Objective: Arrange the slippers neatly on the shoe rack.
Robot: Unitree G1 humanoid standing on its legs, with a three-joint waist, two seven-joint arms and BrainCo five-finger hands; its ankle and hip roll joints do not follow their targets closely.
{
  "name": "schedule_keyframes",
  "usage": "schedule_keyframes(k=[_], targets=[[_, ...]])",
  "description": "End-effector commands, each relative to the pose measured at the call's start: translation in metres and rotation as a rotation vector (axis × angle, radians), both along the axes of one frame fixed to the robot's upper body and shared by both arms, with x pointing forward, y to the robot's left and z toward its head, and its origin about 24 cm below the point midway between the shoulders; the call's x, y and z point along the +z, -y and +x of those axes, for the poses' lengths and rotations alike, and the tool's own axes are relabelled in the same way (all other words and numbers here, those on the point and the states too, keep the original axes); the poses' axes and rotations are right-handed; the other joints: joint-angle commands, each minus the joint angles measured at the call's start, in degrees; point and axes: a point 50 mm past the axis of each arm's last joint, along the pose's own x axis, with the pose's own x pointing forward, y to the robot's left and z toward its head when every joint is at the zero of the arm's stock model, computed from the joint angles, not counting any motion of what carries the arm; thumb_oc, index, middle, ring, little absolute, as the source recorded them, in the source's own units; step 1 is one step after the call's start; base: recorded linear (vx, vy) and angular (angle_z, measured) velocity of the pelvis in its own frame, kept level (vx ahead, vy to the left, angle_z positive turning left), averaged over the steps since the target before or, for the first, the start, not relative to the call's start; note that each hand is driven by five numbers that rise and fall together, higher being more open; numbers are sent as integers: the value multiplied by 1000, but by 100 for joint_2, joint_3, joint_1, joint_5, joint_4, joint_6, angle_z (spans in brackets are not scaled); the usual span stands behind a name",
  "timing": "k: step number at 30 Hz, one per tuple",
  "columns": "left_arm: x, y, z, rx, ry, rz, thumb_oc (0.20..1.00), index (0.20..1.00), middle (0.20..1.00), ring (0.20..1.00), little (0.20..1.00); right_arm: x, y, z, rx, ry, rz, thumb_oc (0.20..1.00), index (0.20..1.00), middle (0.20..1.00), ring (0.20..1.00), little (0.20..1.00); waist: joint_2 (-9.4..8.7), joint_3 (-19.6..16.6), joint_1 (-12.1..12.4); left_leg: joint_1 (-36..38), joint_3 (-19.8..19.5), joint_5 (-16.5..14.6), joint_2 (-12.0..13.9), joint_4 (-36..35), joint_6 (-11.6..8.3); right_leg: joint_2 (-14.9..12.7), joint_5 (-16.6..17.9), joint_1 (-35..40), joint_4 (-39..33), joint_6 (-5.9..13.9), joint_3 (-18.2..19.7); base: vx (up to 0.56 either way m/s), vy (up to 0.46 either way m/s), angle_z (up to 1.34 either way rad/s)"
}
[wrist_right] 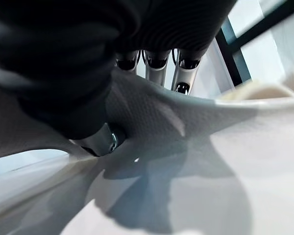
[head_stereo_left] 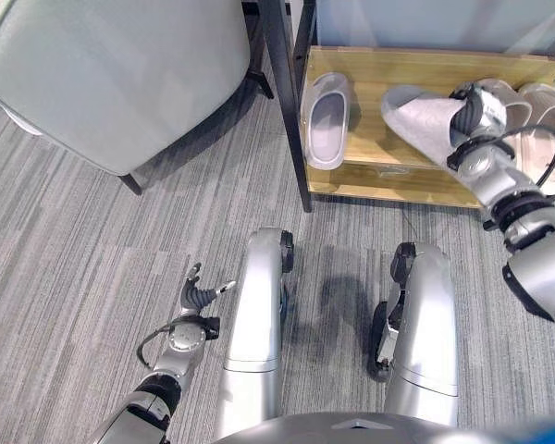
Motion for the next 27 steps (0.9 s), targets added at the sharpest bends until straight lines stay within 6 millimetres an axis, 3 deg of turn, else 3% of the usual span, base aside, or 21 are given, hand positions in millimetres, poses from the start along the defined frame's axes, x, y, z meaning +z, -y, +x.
schedule_keyframes(k=[1, 8, 15, 18, 22, 23, 24, 27], targets=[[17, -13, 12, 0, 80, 22, 1000, 1000, 1000, 1000, 1000, 78, -2, -5, 35, 261, 161, 200, 200, 200, 200, 200, -54, 510, 252, 695, -321, -662, -109, -168, 394, 120, 645, 678, -478, -208, 547, 3, 70, 6], [13, -12, -4, -60, 56, 54, 1000, 1000, 1000, 1000, 1000, 98, 14, -12, -35, 287, 134, 200, 200, 200, 200, 200, 34, 829, 452, 695, -215, -714, -171, -219, 458, 57, 694, 719, -556, -252, 682, 12, 58, 9], [9, -4, -4, -155, 26, 105, 1000, 1000, 1000, 1000, 1000, 102, 28, -16, -138, 255, 56, 200, 200, 200, 200, 200, 137, 1032, 557, 695, -111, -681, -195, -345, 483, 1, 766, 693, -645, -277, 816, 7, 48, 4], [-2, -3, -13, -33, 6, -5, 1000, 1000, 1000, 1000, 1000, 106, 41, -23, -187, 285, 91, 200, 200, 200, 200, 200, 170, 1105, 625, 695, -58, -670, -198, -348, 487, -43, 764, 678, -624, -303, 881, 13, 41, 3], [19, 5, 4, -86, 138, -66, 1000, 1000, 1000, 1000, 1000, 118, 59, -34, -242, 310, 90, 200, 200, 200, 200, 200, 178, 1091, 678, 695, -74, -612, -249, -386, 479, -129, 800, 724, -645, -311, 882, 6, -6, 10], [21, 8, 5, -104, 147, -70, 1000, 1000, 1000, 1000, 1000, 119, 60, -34, -246, 321, 91, 570, 570, 570, 570, 570, 184, 1094, 685, 695, -55, -607, -244, -393, 477, -136, 802, 722, -640, -318, 886, -7, -4, 6], [22, 12, 6, -123, 152, -86, 1000, 1000, 1000, 1000, 1000, 115, 70, -39, -285, 326, 98, 1000, 1000, 1000, 1000, 1000, 206, 1115, 704, 695, -39, -600, -252, -382, 478, -161, 798, 714, -595, -350, 913, 0, 0, 0], [17, 11, -2, -129, 125, -104, 1000, 1000, 1000, 1000, 1000, 115, 72, -39, -273, 331, 135, 1000, 1000, 1000, 1000, 1000, 200, 1129, 705, 695, -34, -579, -257, -393, 464, -154, 788, 705, -557, -382, 919, -14, -15, 7]])
